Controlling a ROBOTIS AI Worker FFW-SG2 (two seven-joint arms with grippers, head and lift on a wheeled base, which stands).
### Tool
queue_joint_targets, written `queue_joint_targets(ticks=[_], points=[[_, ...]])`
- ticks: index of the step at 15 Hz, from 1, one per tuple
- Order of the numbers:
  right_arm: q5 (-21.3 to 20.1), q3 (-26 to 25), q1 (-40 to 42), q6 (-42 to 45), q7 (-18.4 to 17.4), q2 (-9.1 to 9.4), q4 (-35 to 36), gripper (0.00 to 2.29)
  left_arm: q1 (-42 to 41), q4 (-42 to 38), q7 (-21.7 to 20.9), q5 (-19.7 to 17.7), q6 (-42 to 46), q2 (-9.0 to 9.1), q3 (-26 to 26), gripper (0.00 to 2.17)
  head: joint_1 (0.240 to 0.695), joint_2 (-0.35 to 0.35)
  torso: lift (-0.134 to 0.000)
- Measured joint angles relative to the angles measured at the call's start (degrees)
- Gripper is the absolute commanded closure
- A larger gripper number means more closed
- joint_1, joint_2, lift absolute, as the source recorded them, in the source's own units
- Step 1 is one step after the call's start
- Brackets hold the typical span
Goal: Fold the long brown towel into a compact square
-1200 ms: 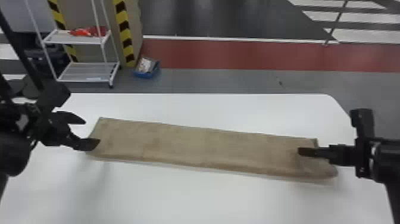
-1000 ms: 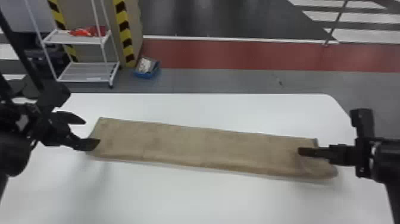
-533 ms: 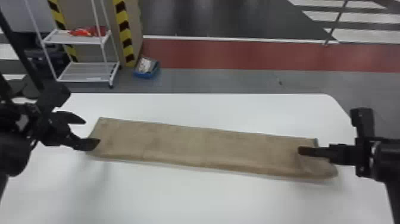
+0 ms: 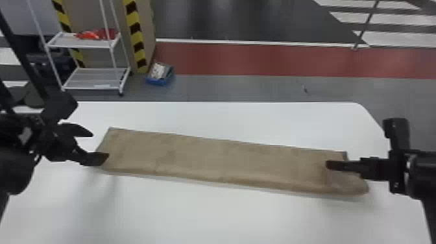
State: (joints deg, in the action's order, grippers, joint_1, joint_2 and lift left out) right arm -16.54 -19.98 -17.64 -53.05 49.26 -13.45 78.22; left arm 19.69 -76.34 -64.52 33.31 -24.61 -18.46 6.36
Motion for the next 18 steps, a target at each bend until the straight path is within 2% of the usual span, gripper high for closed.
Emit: queue_joint_targets(ticks=[3, 8, 18], points=[[0.94, -0.51, 0.44, -0.23, 0.22, -0.55, 0.46, 0.06, -0.33, 1.53, 1.66, 0.03, 1.29, 0.00, -0.24, 0.13, 0.695, -0.057, -0.124], [5.29, -2.09, 1.32, -2.61, 0.49, -2.29, 2.72, 0.06, -0.09, 3.41, 4.69, 0.18, 3.25, -0.13, -0.41, 0.13, 0.695, -0.061, -0.124], [11.77, -4.90, 2.13, -5.79, 0.67, -4.12, 5.46, 0.06, 0.18, 5.48, 5.11, 2.62, 4.61, -0.08, -1.44, 0.14, 0.695, -0.070, -0.124]])
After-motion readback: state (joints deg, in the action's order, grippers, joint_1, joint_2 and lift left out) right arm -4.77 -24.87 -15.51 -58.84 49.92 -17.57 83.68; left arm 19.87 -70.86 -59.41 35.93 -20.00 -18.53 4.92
